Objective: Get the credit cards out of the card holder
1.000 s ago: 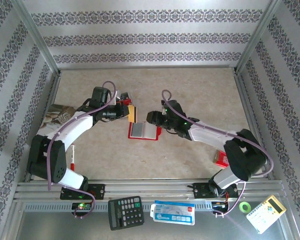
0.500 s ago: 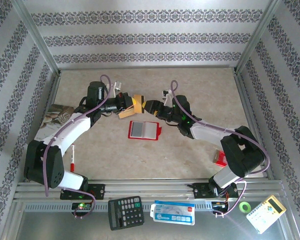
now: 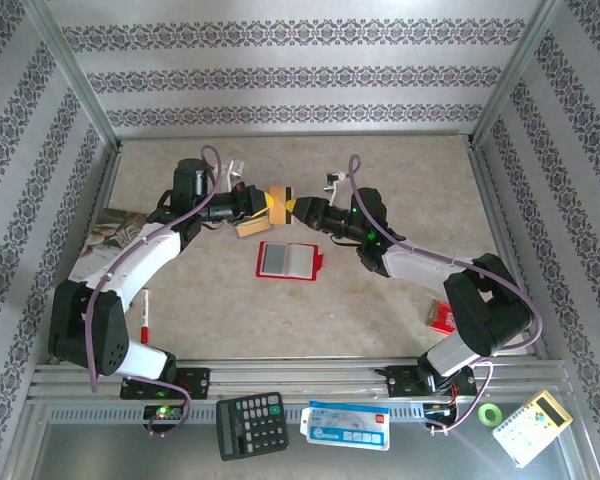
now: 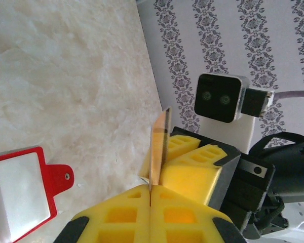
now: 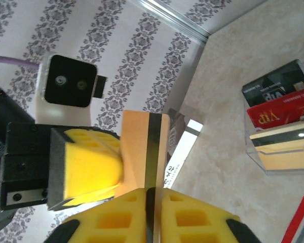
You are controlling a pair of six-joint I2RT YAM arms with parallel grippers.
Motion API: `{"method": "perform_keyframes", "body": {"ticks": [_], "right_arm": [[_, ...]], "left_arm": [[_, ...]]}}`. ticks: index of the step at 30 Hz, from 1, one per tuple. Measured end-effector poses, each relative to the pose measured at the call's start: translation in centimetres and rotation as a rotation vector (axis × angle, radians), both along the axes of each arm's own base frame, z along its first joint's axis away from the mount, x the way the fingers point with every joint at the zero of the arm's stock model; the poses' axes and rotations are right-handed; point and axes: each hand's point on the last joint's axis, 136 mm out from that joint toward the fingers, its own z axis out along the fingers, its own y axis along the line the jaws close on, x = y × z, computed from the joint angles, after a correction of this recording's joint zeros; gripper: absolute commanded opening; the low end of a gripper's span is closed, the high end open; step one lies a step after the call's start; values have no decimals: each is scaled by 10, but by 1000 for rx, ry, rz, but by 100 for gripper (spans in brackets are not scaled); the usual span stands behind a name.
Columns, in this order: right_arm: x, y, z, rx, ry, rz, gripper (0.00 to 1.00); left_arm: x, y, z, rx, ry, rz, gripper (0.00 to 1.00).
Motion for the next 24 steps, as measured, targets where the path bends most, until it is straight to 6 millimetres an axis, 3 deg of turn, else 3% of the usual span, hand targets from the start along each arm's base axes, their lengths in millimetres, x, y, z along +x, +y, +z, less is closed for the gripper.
{"method": "perform_keyframes", "body": {"ticks": [7, 12, 18, 24], "right_arm": [[1, -1, 20, 63, 9, -15, 0], [7, -4, 23, 101, 56, -57, 0], [12, -6, 26, 141, 102, -88, 0], [12, -5, 28, 166, 135, -92, 0]], "left_arm": [[2, 13, 16, -19, -5, 126, 33], [-1, 18, 23, -105, -2, 192, 46], [-3, 11, 10, -159, 48, 202, 51], [-3, 0, 17, -199, 34, 178, 44]]}}
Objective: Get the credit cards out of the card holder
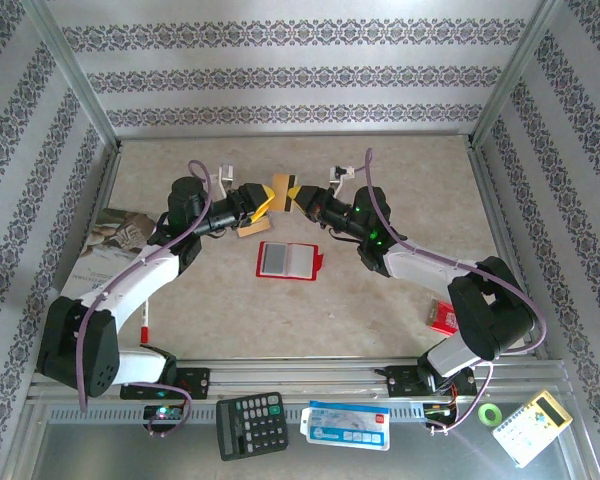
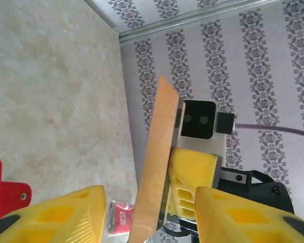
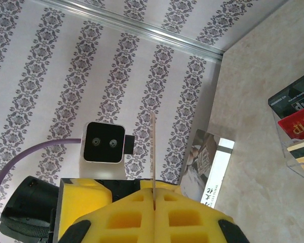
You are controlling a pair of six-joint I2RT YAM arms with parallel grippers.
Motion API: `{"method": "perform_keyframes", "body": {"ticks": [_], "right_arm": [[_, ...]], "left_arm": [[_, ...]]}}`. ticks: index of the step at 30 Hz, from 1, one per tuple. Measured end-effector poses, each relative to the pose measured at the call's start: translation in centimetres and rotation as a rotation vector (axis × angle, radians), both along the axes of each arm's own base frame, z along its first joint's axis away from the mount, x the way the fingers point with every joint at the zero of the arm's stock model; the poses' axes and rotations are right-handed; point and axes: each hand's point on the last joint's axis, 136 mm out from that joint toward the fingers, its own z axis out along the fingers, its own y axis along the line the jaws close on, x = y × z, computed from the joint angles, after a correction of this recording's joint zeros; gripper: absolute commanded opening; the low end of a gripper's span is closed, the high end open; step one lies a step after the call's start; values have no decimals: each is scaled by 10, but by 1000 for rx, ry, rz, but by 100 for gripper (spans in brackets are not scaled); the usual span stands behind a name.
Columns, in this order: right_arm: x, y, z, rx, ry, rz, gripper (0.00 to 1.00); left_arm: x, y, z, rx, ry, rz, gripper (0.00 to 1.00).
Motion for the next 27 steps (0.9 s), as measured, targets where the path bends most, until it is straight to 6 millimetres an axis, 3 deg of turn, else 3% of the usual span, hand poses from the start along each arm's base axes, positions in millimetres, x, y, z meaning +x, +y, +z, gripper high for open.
{"method": "perform_keyframes", "body": {"ticks": [8, 12, 13, 20, 27], "right_arm": [[1, 4, 1, 16, 15, 5, 0], [2, 4, 0, 14, 18, 5, 3], [2, 4, -1, 13, 19, 4, 6], [3, 3, -20, -51, 51, -6, 48], [0, -17, -56, -217, 111, -61, 70]], "left_arm": [[5, -5, 3, -47, -5, -4, 26], [6, -4, 0, -49, 5, 1, 6], [6, -4, -1, -47, 6, 3, 0], [10, 3, -9, -16, 9, 24, 0], [20, 40, -55, 320, 44, 146, 0]]}}
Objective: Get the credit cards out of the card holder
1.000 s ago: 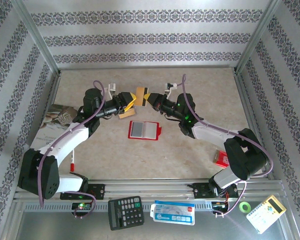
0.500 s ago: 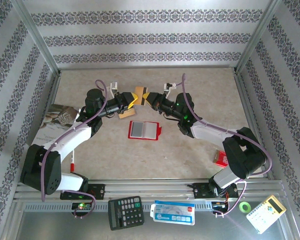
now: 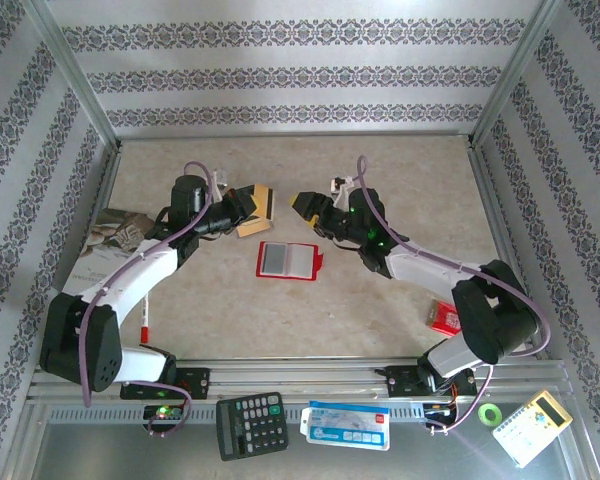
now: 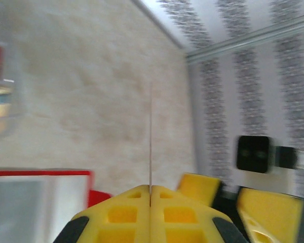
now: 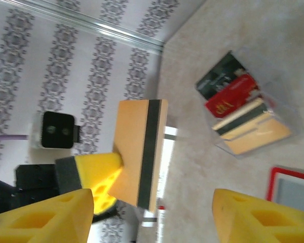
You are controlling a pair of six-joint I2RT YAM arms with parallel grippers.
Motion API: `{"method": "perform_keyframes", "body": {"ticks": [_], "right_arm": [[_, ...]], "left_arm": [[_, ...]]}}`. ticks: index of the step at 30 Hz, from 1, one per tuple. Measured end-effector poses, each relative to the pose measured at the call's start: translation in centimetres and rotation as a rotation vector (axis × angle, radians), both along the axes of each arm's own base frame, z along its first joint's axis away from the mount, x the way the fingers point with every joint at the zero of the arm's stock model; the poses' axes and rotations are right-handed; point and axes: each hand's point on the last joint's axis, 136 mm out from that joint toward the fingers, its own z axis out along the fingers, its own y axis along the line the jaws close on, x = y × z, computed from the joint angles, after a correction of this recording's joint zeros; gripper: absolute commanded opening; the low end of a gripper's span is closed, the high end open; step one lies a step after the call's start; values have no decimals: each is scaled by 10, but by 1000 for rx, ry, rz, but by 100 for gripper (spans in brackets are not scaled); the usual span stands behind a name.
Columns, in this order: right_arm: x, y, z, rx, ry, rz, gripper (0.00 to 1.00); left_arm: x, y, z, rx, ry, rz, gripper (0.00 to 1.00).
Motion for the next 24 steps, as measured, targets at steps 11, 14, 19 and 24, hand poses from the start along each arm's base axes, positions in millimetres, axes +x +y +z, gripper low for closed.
{"method": "perform_keyframes", "body": {"ticks": [11, 14, 19, 24], "right_arm": [[-5, -52, -51, -243, 42, -82, 97], [-3, -67, -57, -280, 41, -97, 98], [3, -85, -61, -318, 36, -116, 98], [4, -101, -65, -348, 44, -127, 98]], "left_arm": [[16, 37, 9, 501, -143, -39, 0], [30, 40, 15, 604, -205, -74, 0], [41, 40, 2, 754, -264, -185, 0], [53, 37, -20, 884, -322, -321, 0]]}}
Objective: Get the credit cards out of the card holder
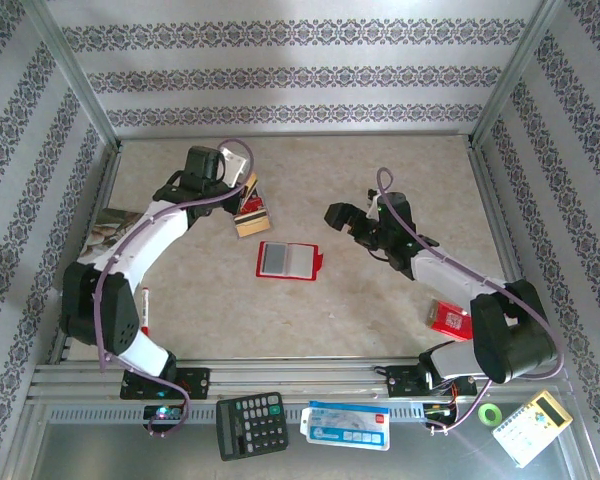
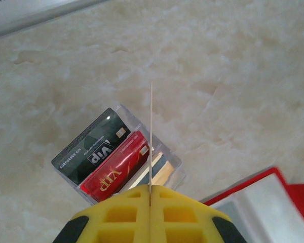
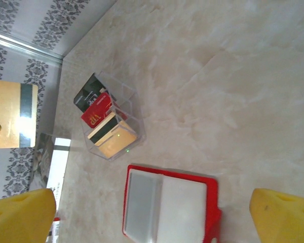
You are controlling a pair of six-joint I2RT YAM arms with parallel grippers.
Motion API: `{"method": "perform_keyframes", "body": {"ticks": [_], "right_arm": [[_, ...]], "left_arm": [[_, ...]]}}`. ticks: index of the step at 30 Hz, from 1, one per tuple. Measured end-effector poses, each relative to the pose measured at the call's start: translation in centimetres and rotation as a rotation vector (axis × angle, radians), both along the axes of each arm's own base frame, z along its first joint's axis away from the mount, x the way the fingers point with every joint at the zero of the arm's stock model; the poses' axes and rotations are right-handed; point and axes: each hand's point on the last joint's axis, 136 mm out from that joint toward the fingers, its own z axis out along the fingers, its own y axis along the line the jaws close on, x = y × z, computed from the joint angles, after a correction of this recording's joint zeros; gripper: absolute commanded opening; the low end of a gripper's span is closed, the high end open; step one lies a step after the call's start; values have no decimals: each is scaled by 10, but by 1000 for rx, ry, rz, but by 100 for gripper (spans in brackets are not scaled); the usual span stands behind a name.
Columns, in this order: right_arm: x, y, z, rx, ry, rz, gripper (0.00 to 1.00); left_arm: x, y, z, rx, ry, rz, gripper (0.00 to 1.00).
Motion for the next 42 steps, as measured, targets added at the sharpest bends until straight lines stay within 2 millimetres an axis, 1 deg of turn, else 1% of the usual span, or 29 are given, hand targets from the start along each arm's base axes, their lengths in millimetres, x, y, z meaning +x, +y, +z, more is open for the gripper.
{"method": "perform_keyframes", "body": {"ticks": [6, 13, 17, 20, 22, 26, 31, 39, 42], "right_arm": [[-2, -7, -7, -22, 24, 0, 98], [-5, -4, -8, -13, 36, 19, 98], [-6, -3, -8, -9, 38, 25, 98], [-6, -3, -8, -6, 41, 26, 98], [-6, -3, -8, -5, 41, 25, 98], [-8, -3, -8, -3, 42, 23, 98], [-10, -4, -8, -3, 43, 23, 98], [-11, -2, -8, 4, 54, 21, 98], [-11, -2, -8, 6, 56, 19, 98]], "left_arm": [[12, -6, -18, 112, -22, -171, 0], [10, -16, -33, 201, -15, -404, 0], [9, -18, -38, 236, -15, -493, 0], [6, -18, -45, 264, -1, -548, 0], [6, -18, -50, 277, 12, -570, 0], [5, -9, -62, 296, 53, -597, 0], [4, 0, -71, 314, 98, -621, 0], [5, 1, -90, 313, 137, -647, 0], [7, 1, -94, 317, 141, -656, 0]]}}
